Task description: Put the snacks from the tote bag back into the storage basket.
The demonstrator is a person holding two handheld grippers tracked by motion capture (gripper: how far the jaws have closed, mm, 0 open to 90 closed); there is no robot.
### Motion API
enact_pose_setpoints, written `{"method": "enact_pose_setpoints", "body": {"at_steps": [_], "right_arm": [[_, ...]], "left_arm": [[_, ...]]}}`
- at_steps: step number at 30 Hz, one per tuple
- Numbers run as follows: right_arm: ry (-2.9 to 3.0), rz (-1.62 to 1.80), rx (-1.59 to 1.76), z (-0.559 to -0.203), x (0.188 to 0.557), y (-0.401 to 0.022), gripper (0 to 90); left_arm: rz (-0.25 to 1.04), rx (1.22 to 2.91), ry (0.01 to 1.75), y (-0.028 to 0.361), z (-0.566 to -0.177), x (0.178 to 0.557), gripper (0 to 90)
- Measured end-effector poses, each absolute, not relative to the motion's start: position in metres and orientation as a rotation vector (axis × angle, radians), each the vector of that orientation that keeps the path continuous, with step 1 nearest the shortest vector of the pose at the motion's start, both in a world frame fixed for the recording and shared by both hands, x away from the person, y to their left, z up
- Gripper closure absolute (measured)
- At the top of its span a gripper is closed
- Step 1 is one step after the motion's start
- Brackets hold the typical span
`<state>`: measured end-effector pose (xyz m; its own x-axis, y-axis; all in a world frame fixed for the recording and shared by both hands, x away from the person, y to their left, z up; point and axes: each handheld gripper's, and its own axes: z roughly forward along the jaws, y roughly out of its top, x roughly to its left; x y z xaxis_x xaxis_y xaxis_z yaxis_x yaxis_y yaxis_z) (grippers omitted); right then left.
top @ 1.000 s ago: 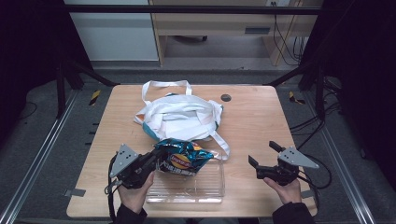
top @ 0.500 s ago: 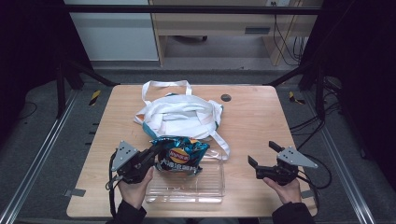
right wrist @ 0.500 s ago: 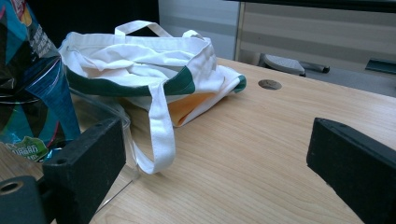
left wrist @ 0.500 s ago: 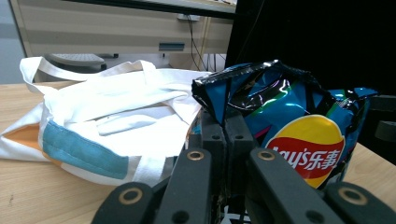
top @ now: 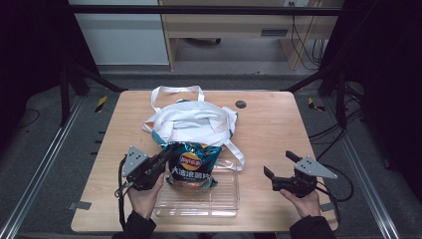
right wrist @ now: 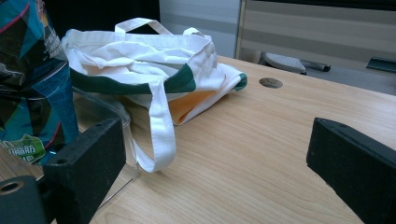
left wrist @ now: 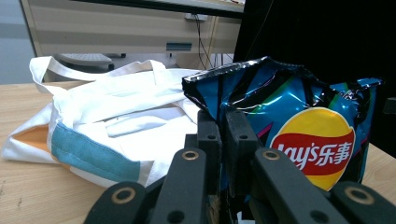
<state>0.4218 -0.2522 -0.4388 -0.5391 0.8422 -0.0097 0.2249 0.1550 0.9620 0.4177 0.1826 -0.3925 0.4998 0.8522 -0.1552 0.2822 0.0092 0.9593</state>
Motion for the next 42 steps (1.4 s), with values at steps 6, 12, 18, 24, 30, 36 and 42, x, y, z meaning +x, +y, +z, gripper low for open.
{"method": "enact_pose_setpoints", "body": {"at_steps": [6,12,18,24,30,36,42], "right_arm": [[1.869,1.404,1.014,-0.439,0.422,-0.252,4.9],[1.869,1.402,1.015,-0.439,0.423,-0.252,4.9],[1.868,1.402,1.017,-0.439,0.423,-0.252,5.0],[1.872,1.401,1.016,-0.439,0.423,-0.251,5.0],[1.871,1.4,1.02,-0.44,0.423,-0.251,5.0],[1.876,1.393,1.023,-0.44,0.423,-0.251,5.2],[1.874,1.396,1.024,-0.44,0.423,-0.251,5.3]], "left_arm": [[0.599,1.546,1.018,0.183,-0.393,0.423,85.7],[0.608,1.549,1.024,0.183,-0.393,0.427,85.7],[0.617,1.555,1.033,0.18,-0.393,0.435,85.8],[0.603,1.557,1.056,0.18,-0.396,0.442,85.9],[0.618,1.559,1.067,0.178,-0.396,0.442,85.9],[0.635,1.556,1.072,0.177,-0.396,0.437,85.5],[0.623,1.547,1.062,0.18,-0.397,0.436,83.8]]}}
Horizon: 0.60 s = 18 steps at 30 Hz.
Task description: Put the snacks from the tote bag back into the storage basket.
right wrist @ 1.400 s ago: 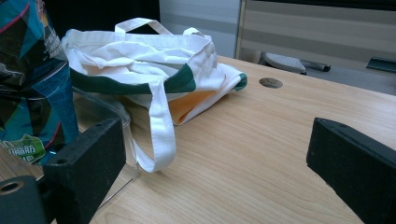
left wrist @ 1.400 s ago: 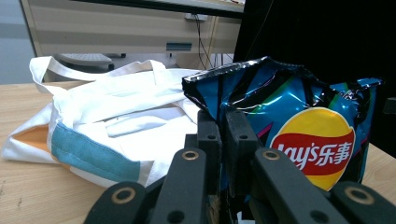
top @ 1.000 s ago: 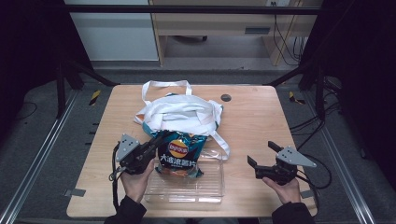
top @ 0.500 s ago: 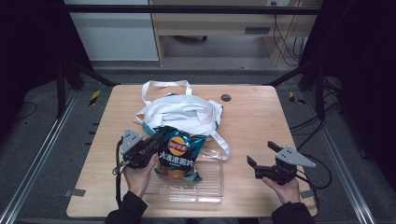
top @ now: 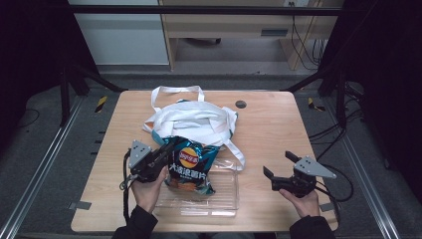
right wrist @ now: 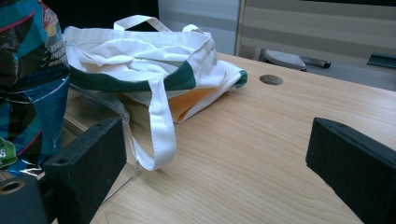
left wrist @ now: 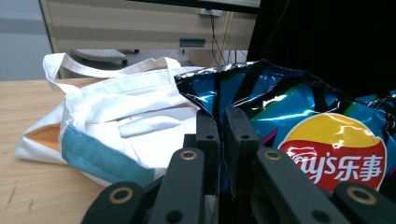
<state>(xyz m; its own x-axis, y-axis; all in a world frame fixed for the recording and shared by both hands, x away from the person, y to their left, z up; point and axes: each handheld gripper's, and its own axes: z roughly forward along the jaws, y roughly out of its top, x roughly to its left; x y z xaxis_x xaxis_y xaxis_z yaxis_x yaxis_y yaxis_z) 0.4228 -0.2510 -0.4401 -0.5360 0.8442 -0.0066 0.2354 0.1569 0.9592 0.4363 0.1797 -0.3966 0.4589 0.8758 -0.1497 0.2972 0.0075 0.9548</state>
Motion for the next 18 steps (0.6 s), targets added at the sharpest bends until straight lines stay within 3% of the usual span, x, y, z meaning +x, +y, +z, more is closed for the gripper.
{"method": "enact_pose_setpoints", "body": {"at_steps": [7,14,18], "right_arm": [[1.88,1.394,1.023,-0.4405,0.4232,-0.2505,5.3],[1.879,1.396,1.024,-0.4402,0.4228,-0.2509,5.3],[1.878,1.395,1.022,-0.4401,0.4225,-0.251,5.3]], "left_arm": [[0.639,1.535,1.045,0.1826,-0.3953,0.4376,72.3],[0.637,1.582,1.046,0.1824,-0.3896,0.4349,50.9],[0.651,1.607,1.041,0.184,-0.389,0.4326,45.2]]}}
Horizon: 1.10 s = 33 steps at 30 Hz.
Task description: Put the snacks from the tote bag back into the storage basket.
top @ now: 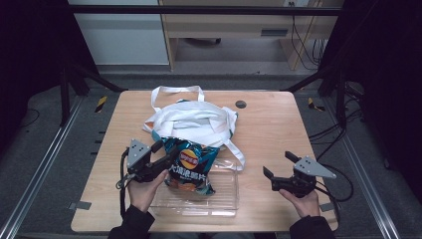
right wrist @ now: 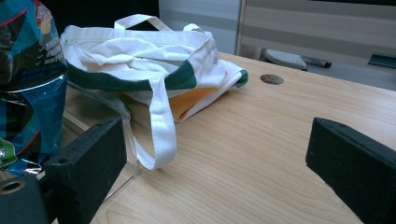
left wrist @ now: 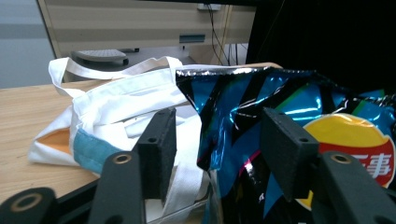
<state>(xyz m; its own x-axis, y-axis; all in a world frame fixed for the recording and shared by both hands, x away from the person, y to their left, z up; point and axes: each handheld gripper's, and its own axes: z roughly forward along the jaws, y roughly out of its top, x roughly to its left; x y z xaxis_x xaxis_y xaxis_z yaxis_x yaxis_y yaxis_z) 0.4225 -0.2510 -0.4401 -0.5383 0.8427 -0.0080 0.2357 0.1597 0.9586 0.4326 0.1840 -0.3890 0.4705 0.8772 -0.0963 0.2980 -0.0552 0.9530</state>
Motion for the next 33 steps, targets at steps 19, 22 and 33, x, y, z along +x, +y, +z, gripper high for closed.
{"method": "enact_pose_setpoints", "body": {"at_steps": [19,22,33], "right_arm": [[1.866,1.407,1.025,-0.438,0.421,-0.252,5.4],[1.864,1.409,1.027,-0.438,0.42,-0.253,5.4],[1.857,1.412,1.029,-0.438,0.419,-0.254,5.4]], "left_arm": [[0.576,1.643,0.985,0.208,-0.386,0.42,38.0],[0.566,1.654,0.988,0.212,-0.387,0.42,36.6],[0.582,1.685,0.982,0.227,-0.394,0.41,34.3]]}}
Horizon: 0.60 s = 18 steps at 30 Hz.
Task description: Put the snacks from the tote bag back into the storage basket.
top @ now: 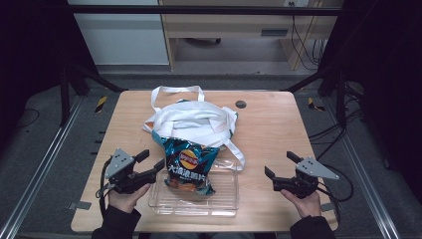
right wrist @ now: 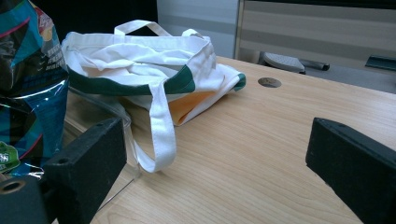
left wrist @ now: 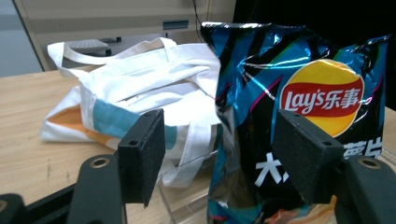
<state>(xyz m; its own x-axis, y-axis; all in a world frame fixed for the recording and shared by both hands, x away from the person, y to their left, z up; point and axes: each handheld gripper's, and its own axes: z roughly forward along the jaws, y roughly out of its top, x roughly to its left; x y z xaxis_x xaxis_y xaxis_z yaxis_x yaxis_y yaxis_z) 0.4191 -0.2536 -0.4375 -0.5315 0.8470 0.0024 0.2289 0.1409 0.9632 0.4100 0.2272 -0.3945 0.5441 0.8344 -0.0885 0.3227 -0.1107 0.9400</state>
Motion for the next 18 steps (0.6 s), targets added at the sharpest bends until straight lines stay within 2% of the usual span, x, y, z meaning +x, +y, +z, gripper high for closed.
{"method": "enact_pose_setpoints", "body": {"at_steps": [18], "right_arm": [[1.853,1.405,1.04,-0.438,0.418,-0.256,5.4]], "left_arm": [[0.581,1.694,1.034,0.255,-0.408,0.4,31.9]]}}
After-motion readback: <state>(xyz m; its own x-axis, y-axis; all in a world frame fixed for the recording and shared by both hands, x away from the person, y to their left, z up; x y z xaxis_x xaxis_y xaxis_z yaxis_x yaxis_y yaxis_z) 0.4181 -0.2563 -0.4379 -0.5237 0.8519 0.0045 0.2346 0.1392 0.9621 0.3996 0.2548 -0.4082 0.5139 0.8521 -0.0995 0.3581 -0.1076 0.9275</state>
